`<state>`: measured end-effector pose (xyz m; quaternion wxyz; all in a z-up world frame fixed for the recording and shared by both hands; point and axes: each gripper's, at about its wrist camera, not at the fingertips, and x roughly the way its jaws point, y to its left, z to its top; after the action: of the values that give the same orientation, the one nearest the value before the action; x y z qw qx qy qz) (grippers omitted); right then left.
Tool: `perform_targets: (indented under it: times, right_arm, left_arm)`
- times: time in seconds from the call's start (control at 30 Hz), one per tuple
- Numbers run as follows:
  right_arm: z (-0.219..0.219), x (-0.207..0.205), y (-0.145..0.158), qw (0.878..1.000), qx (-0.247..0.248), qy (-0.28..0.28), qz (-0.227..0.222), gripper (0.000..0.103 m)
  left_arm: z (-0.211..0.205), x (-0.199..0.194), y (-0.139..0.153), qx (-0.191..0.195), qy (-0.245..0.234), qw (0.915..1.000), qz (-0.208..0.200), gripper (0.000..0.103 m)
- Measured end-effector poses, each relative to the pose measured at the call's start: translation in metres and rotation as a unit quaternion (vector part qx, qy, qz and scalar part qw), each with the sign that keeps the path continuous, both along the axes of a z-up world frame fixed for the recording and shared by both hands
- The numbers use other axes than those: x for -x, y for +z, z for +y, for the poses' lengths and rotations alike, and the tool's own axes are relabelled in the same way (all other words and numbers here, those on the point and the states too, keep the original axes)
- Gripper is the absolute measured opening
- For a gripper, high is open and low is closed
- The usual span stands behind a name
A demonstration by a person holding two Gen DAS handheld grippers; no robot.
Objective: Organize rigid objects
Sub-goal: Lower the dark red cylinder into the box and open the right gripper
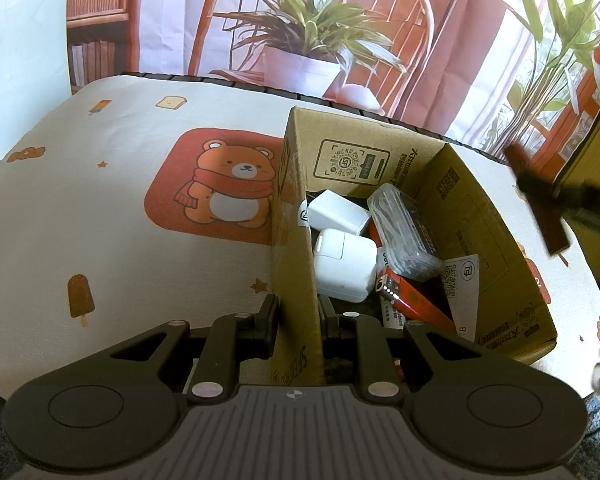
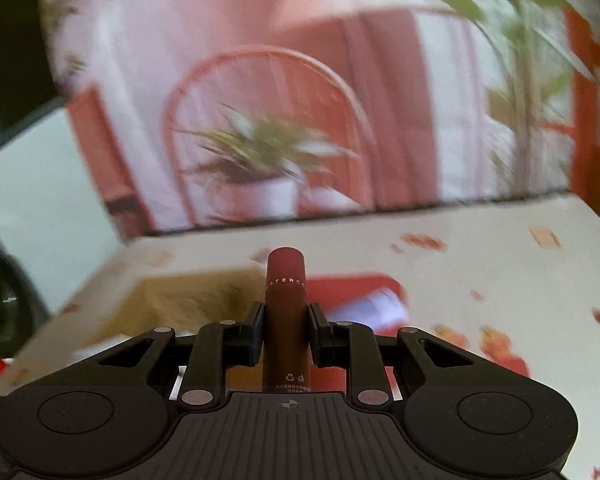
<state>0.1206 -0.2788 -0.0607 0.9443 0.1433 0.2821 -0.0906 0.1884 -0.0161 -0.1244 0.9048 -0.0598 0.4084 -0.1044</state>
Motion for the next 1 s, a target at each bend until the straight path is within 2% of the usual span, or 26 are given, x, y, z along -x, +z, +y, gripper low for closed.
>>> perform_targets:
  times: [0.17,0.43,0.63,1.0]
  right_arm:
    - [0.034,-0.009,0.018,0.997,0.003,0.080,-0.013,0.021]
    - [0.072,-0.025,-0.003,0.985,-0.013,0.163,0.050,0.021]
    - [0.083,-0.036,-0.017,0.981,-0.018,0.174,0.087,0.021]
    - [0.095,-0.035,-0.024,0.976,0.007,0.187,0.108,0.021]
  left_arm:
    - [0.000,0.000,0.000,0.000,0.000,1.0000,0.000,0.021]
    - [0.003,0.000,0.002,0.003,-0.001,1.0000,-0.001,0.021]
    - [0.004,0.001,0.002,0.005,-0.001,1.0000,-0.002,0.021]
    - [0.003,0.000,0.003,0.004,-0.001,1.0000,-0.003,0.021]
